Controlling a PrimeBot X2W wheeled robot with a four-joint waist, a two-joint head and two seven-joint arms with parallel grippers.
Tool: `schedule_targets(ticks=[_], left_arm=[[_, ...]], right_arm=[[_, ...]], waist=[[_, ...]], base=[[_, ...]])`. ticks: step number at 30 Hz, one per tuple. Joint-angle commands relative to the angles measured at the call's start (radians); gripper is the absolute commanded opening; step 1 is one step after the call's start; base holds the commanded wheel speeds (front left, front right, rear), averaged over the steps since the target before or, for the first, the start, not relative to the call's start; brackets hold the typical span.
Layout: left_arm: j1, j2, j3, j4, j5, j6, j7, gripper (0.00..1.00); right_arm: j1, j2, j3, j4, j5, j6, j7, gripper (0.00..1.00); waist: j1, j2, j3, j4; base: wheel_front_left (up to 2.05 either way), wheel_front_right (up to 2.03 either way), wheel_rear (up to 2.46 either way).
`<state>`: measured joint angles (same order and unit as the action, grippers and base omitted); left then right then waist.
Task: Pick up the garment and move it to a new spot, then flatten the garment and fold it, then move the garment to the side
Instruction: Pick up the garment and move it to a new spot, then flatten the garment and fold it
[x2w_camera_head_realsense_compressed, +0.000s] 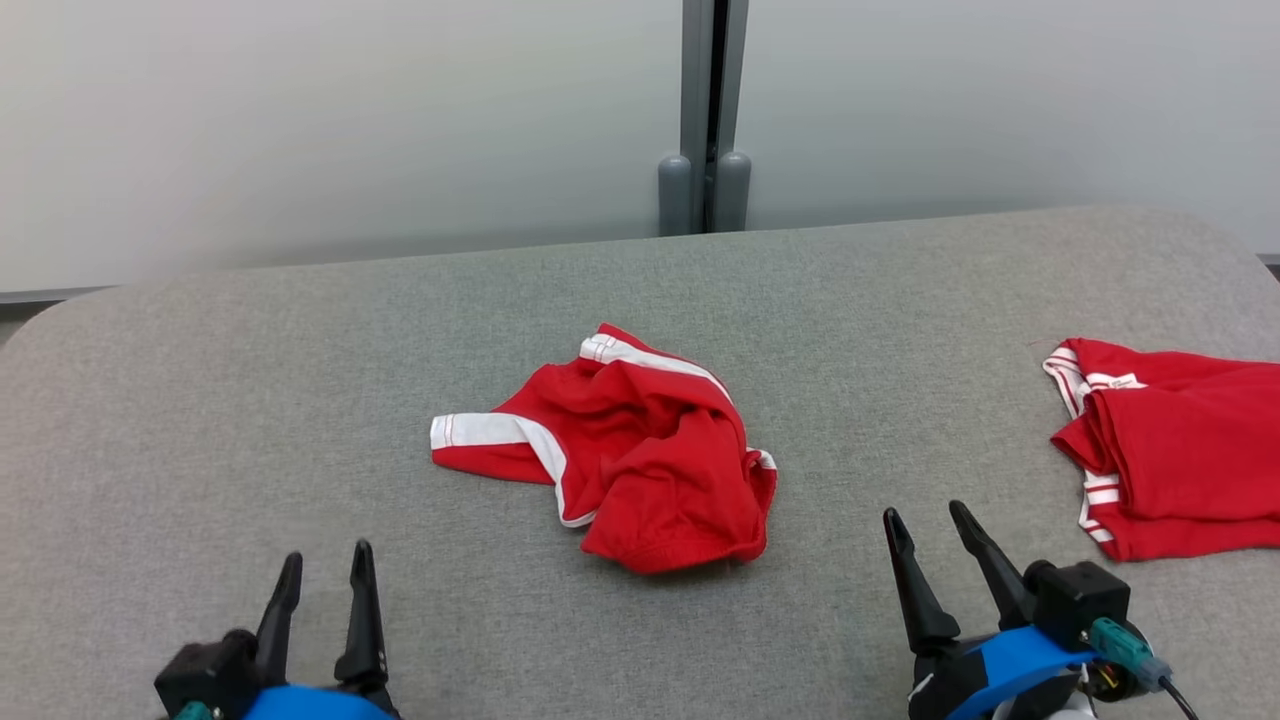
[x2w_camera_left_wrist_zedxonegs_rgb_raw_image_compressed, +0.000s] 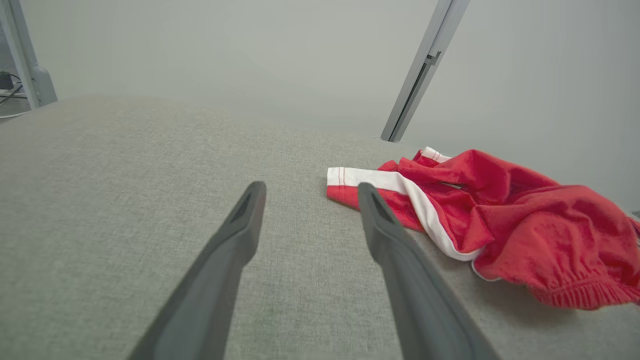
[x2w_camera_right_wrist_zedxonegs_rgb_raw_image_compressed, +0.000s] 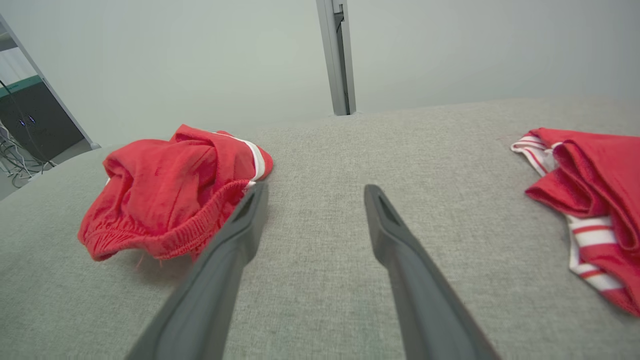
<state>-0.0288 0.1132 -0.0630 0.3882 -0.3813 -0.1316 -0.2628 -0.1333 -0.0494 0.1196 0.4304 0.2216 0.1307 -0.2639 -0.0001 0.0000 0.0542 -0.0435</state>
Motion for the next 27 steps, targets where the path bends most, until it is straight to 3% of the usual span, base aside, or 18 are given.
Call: schedule_targets(ticks=[1, 16, 27], left_arm=[[0.023, -0.009, 0.012, -0.015, 0.022, 0.002, -0.002, 1.00], [0.033, -0.035, -0.015, -0.021, 0.045, 0.002, -0.002, 1.00], [-0.015, -0.004, -0.070, -0.016, 0.002, 0.002, -0.002, 1.00]], right_arm=[[0.023, -0.003, -0.005, 0.003, 0.003, 0.000, 0.000, 1.00], [-0.021, -0.003, 0.014, 0.034, 0.000, 0.000, 0.000, 1.00], [-0.176, -0.003, 0.006, 0.197, -0.074, 0.000, 0.000, 1.00]], waist=[[0.0001, 0.0000, -0.004, 0.005], [0.0001, 0.0000, 0.021, 0.033], [0.0001, 0.0000, 0.109, 0.130]], base=[[0.00, 0.00, 0.00], [0.00, 0.00, 0.00], [0.00, 0.00, 0.00]])
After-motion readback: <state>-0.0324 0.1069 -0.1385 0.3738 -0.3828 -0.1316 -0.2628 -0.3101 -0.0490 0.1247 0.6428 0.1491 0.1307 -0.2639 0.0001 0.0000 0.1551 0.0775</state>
